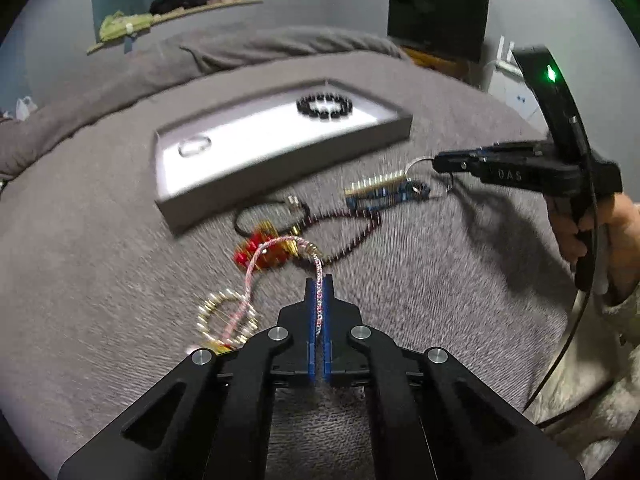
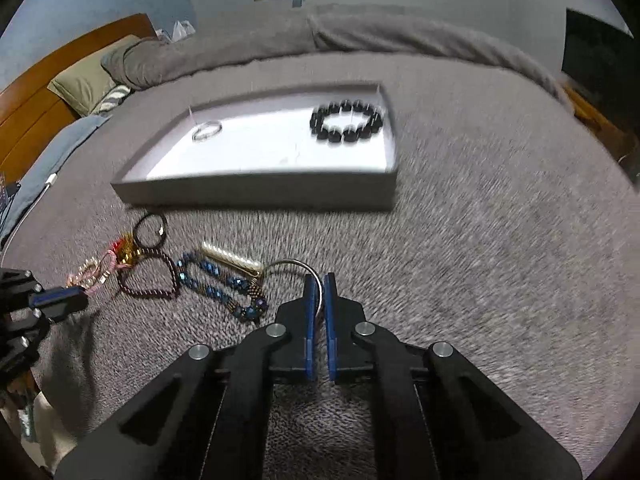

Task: Organize jewelry
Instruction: 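Grasp the silver ring with the right tool while the left tool grasps the pink cord bracelet, then carry the ring and pink bracelet into the box and open both tools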

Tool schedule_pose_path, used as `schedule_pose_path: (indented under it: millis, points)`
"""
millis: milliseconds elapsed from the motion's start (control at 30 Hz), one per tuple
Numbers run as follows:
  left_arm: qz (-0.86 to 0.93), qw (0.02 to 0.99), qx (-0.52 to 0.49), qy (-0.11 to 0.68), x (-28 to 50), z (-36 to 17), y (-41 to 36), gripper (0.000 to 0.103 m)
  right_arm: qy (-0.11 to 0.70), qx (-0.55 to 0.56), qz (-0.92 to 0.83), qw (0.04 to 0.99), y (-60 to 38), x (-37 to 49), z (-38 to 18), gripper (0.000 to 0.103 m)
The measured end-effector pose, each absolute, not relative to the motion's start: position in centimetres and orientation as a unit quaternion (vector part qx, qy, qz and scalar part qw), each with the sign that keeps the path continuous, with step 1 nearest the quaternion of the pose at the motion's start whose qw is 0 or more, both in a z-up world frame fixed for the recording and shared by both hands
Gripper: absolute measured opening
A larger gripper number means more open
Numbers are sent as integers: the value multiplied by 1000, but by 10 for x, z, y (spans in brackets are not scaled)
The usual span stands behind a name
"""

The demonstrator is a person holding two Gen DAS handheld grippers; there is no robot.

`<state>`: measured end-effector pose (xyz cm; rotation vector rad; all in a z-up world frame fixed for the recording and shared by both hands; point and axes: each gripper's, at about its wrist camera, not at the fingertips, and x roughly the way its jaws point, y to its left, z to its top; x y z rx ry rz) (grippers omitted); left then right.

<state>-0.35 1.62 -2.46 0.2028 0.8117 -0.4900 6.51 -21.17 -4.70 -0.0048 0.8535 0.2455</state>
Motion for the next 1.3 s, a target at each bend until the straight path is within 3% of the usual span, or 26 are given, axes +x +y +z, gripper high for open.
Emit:
schedule_pose_path:
  millis: [500, 1300]
  points:
    - [-218, 918, 38, 329, 5, 42, 61, 3, 319, -14, 106, 942, -224, 53, 20, 4]
    - [-198, 934, 37, 295, 69, 90, 75, 3, 300, 4, 114, 947, -221, 91, 42, 4]
